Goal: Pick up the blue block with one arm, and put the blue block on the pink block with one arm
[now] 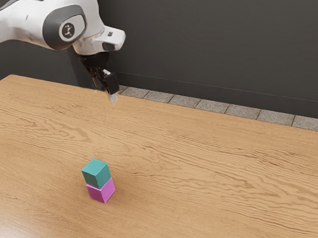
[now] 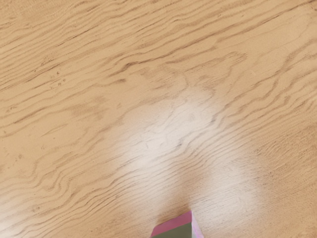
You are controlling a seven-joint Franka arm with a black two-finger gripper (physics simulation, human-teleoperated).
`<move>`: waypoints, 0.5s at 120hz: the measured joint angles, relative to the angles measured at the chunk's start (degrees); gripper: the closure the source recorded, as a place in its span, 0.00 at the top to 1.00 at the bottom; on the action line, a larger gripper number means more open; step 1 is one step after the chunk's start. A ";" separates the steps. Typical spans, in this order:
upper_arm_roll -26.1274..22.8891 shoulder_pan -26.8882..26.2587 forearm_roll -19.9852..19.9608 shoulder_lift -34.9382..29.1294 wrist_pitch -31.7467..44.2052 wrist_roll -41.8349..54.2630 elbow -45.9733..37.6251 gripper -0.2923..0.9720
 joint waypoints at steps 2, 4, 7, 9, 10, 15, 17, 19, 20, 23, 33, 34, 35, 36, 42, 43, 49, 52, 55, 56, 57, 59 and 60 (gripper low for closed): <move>1.19 -2.15 0.11 0.51 -0.78 0.46 1.29 0.76; 2.16 -4.06 0.22 1.06 -1.50 0.90 2.32 0.76; 3.16 -6.39 0.35 1.66 -2.47 1.54 3.39 0.76; 3.61 -7.67 0.42 1.93 -3.06 1.95 3.86 0.76; 3.75 -8.23 0.46 2.03 -3.34 2.15 4.04 0.77; 4.21 -10.69 0.62 2.37 -4.55 3.12 4.62 0.77; 4.32 -11.58 0.67 2.45 -4.98 3.48 4.75 0.77; 4.37 -12.39 0.72 2.51 -5.37 3.84 4.85 0.77; 4.39 -12.79 0.74 2.54 -5.55 4.02 4.88 0.77; 4.43 -13.94 0.79 2.59 -6.06 4.53 4.93 0.77; 4.49 -17.31 0.92 2.78 -7.36 6.07 5.01 0.77; 4.48 -17.60 0.93 2.87 -7.46 6.22 5.02 0.77; 4.47 -17.89 0.94 2.96 -7.56 6.36 5.02 0.77; 4.46 -18.16 0.95 3.04 -7.66 6.50 5.01 0.77; 4.42 -19.38 1.00 3.32 -8.15 7.29 4.94 0.77; 4.42 -19.50 1.01 3.35 -8.22 7.42 4.93 0.77; 4.40 -19.73 1.04 3.44 -8.59 8.14 4.83 0.77; 4.36 -19.48 1.21 3.46 -8.74 8.48 4.74 0.77; 4.31 -19.00 1.40 3.48 -8.86 8.80 4.69 0.77; 4.30 -18.80 1.46 3.47 -8.90 8.90 4.67 0.77; 4.29 -18.57 1.51 3.46 -8.94 9.01 4.66 0.77; 4.27 -18.08 1.60 3.47 -9.00 9.21 4.64 0.77; 4.27 -17.80 1.65 3.47 -9.03 9.31 4.63 0.77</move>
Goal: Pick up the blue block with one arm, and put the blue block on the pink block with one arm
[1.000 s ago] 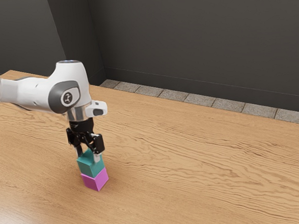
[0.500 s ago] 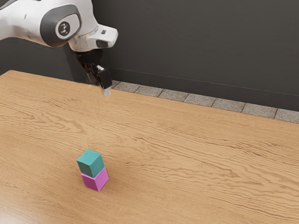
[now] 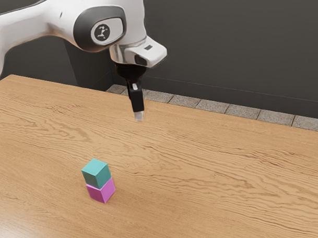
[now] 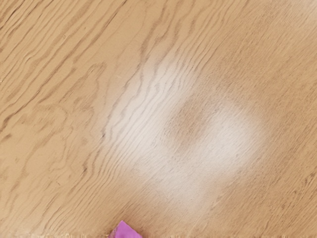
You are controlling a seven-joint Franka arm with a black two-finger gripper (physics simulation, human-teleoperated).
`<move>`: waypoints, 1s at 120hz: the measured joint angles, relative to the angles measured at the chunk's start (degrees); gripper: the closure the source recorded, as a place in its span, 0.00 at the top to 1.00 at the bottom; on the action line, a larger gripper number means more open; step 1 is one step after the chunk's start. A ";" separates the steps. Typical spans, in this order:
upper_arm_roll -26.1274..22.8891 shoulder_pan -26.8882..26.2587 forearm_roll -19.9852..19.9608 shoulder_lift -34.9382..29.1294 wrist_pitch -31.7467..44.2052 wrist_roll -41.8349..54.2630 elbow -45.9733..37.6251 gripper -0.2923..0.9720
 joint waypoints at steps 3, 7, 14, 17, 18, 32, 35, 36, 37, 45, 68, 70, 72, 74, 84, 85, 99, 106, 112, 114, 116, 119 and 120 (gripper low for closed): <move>-0.01 0.93 0.11 -0.01 -0.09 0.29 -0.02 0.77; -0.02 2.36 0.24 0.02 -0.19 0.65 -0.03 0.77; -0.02 5.25 0.40 0.04 -0.32 1.25 -0.09 0.77; -0.03 6.58 0.45 0.02 -0.37 1.48 -0.10 0.77; -0.04 7.04 0.46 0.02 -0.38 1.56 -0.11 0.77; -0.07 12.76 0.57 0.02 -0.56 2.55 -0.10 0.77; -0.07 13.72 0.57 0.02 -0.59 2.74 -0.08 0.77; -0.07 14.02 0.58 0.01 -0.60 2.80 -0.07 0.77; -0.09 14.31 0.58 0.00 -0.61 2.87 -0.07 0.77; -0.11 16.02 0.59 -0.04 -0.67 3.34 -0.05 0.77; -0.16 15.31 0.61 -0.06 -0.76 4.42 -0.04 0.77; -0.16 14.92 0.61 -0.06 -0.77 4.50 -0.04 0.77; -0.16 14.50 0.61 -0.07 -0.77 4.58 -0.04 0.77; -0.16 14.04 0.61 -0.07 -0.77 4.65 -0.04 0.77; -0.17 11.50 0.61 -0.13 -0.79 4.99 -0.04 0.77; -0.18 11.24 0.61 -0.14 -0.79 5.02 -0.04 0.77; -0.19 7.74 0.61 -0.18 -0.80 5.42 -0.04 0.77; -0.19 6.37 0.61 -0.18 -0.80 5.59 -0.04 0.77; -0.19 5.51 0.61 -0.24 -0.80 5.72 -0.04 0.77; -0.19 5.29 0.61 -0.23 -0.81 5.76 -0.04 0.77; -0.20 5.10 0.61 -0.22 -0.81 5.80 -0.04 0.77; -0.20 4.88 0.61 -0.22 -0.81 5.85 -0.04 0.77; -0.20 4.83 0.61 -0.21 -0.81 5.87 -0.04 0.77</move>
